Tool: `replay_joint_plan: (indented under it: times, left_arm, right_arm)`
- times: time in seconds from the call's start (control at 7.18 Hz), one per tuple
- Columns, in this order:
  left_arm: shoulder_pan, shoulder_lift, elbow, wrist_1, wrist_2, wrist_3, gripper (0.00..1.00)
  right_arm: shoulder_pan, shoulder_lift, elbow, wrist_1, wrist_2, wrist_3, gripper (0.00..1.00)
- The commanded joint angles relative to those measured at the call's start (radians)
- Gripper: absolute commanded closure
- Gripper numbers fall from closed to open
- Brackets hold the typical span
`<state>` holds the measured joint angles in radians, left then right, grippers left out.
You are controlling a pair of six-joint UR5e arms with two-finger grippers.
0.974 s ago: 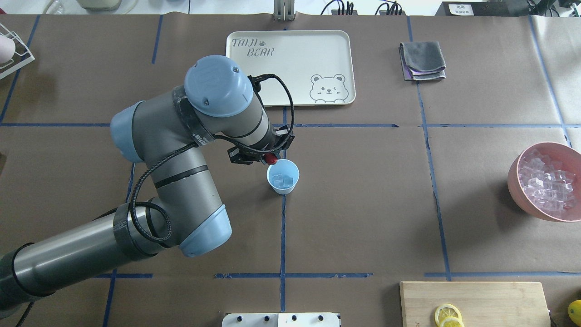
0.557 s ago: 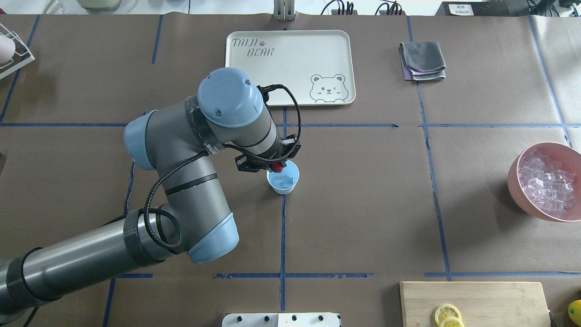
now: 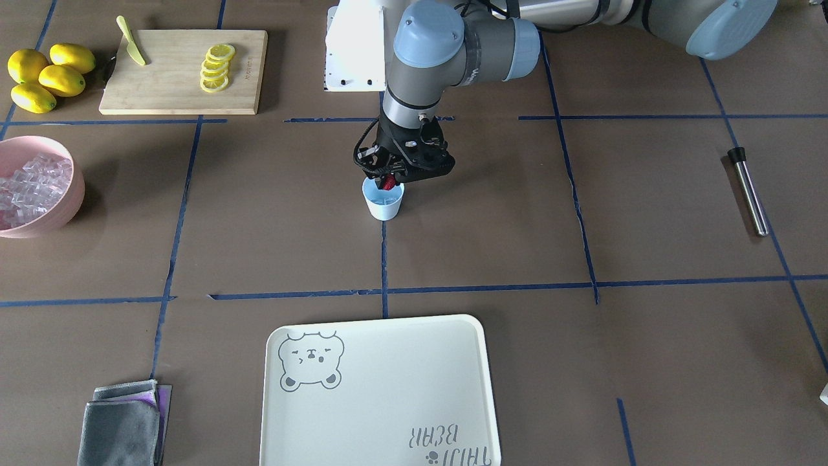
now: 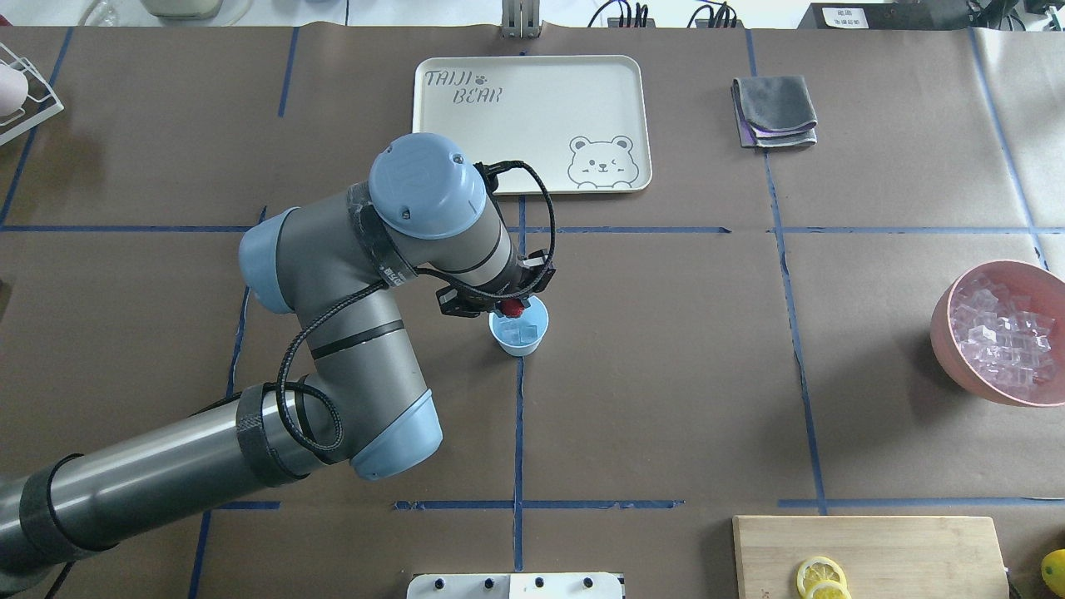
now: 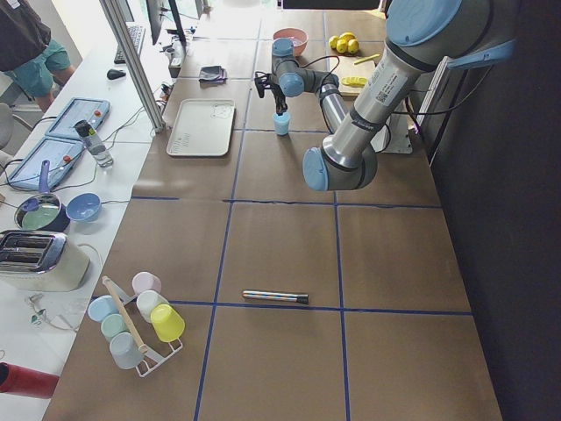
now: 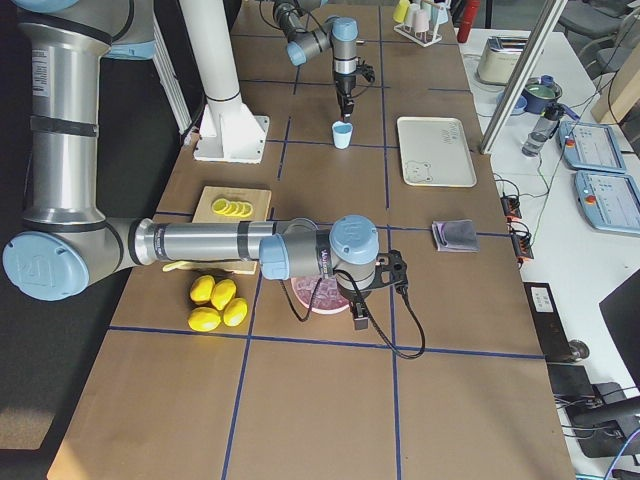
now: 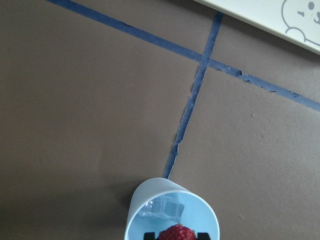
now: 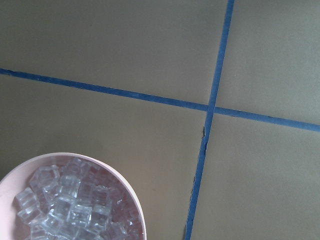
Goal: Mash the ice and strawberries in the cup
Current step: 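Open the left gripper to drop the strawberry into the cup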
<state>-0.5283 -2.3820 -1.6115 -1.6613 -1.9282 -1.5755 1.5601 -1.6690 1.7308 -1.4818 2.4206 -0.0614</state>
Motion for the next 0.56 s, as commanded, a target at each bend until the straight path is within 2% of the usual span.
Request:
replay_joint_plan:
  times: [0.0,0.42]
  left_arm:
    - [0.001,0.004,-0.002,0.002,0.001,0.005,0.0]
    - [-0.028,0.013,-0.034,0.015,-0.005,0.008,0.0]
  right_arm:
    - [0.001,0.0,0.0,0.0,0.0,0.0,0.0]
    - [0.015,0.005,-0.031,0.0,-0.002,-0.005,0.0]
